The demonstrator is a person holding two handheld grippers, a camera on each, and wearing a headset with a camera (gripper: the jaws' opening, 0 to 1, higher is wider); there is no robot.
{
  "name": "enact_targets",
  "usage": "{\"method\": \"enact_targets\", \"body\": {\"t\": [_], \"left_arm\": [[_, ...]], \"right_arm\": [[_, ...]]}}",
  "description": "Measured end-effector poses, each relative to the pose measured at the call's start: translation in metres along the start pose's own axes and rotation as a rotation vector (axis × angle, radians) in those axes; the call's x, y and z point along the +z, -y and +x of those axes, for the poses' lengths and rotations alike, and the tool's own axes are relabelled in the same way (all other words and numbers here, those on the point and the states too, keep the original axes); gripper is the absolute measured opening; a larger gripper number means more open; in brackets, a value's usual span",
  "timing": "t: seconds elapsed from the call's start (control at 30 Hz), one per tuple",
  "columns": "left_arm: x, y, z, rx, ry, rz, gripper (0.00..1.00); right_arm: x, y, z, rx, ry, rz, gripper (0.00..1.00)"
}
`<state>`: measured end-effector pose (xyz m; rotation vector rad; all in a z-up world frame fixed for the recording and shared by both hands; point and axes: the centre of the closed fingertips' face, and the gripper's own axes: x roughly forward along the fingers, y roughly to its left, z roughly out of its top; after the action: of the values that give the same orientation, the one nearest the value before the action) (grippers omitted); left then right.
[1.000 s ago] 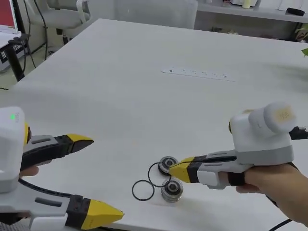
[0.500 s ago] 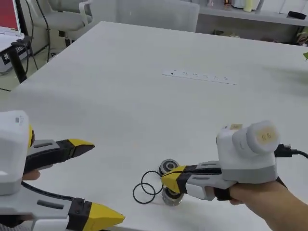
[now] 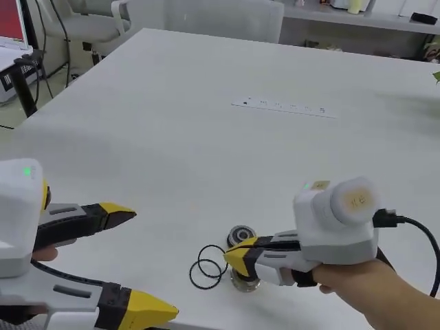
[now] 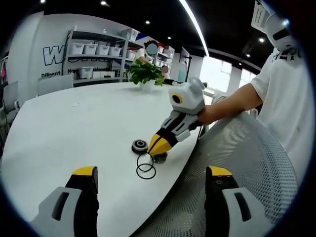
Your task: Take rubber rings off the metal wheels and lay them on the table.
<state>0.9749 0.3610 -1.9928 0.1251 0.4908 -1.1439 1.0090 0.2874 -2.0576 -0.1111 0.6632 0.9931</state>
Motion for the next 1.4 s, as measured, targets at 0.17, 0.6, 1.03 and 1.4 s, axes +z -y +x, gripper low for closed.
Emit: {"method": "enact_targets", "body": {"t": [0.17,0.6,1.03,1.4], "left_arm": [[-0.001,0.000,0.000,0.000,-0.005,-0.001,0.87],[-0.001,-0.002,-0.001,0.008,-0.003,-0.003,0.87],[-0.002,-0.003,-0.001,0.016,-0.008,-0.011,0.86],[-0.003,-0.003,-0.001,0.017,-0.014,-0.008,0.86]], "right_arm": [[0.003,0.003,-0.001,-0.010,0.019,-0.003,0.01],[0.005,0.009,-0.004,-0.026,0.016,-0.012,0.01],[0.027,0.026,-0.021,-0.071,0.104,0.046,0.02],[0.040,0.043,-0.037,-0.123,0.159,0.056,0.02]]}}
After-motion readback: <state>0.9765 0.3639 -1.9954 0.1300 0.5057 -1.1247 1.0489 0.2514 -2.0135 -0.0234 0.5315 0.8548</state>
